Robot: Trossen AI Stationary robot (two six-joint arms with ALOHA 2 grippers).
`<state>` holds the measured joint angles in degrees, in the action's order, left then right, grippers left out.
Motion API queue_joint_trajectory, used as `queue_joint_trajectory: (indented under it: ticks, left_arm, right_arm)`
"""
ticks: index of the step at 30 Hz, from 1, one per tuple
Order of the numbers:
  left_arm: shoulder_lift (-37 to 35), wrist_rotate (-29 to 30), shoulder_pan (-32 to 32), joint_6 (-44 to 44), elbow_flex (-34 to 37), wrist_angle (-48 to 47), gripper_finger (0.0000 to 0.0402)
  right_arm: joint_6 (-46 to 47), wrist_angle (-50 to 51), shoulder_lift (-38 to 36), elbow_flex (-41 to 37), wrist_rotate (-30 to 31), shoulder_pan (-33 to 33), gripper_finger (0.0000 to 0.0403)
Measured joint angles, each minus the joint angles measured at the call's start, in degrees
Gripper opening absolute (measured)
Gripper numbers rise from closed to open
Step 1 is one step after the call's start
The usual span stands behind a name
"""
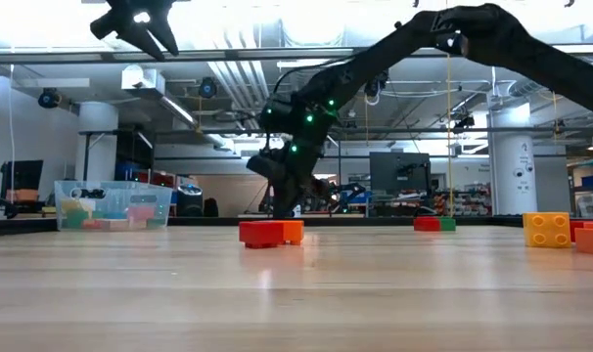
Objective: Sort blocks by size
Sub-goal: Put the blue rectangular wooden block into the transparent bin
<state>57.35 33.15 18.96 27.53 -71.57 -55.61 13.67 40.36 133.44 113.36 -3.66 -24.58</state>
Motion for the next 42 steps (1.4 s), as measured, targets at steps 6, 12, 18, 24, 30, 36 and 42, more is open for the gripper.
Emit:
queue_joint_trajectory:
  ticks: [6,12,18,24,30,36,42]
  left_arm:
    - [0.2,-0.1,0.0,-0.1,0.0,0.3,0.0160]
    - [0.3,-0.1,0.0,-0.2,0.0,0.3,0.0160]
    - [0.4,-0.2,0.0,-1.5,0.0,0.3,0.0160]
    - [0.4,-0.2,0.0,-1.6,0.0,0.3,0.0160]
    - [0.8,0.2,0.0,-2.2,0.0,0.7,0.0160]
    - [1.5,0.5,0.0,-4.4,0.0,2.6,0.0160]
    - [1.9,0.4,0.1,-4.6,0.0,3.4,0.0160]
  right_arm:
    - [1.8,9.6,-1.5,-0.3,-1.4,0.7,0.0009]
    - [0.1,18.9,-6.7,-0.3,-2.3,2.1,0.0009]
    - [-5.8,17.2,-11.2,-0.3,-2.0,0.9,0.0010]
    - [6.4,17.6,-10.8,-0.2,-2.5,-3.5,0.0058]
    - [21.7,15.5,-8.3,-0.3,-5.4,-3.8,0.0164]
    - [23.3,12.3,-6.4,-0.3,-0.9,-2.9,0.0241]
    - [26.1,12.2,-3.5,-0.2,-0.6,-2.3,0.0273]
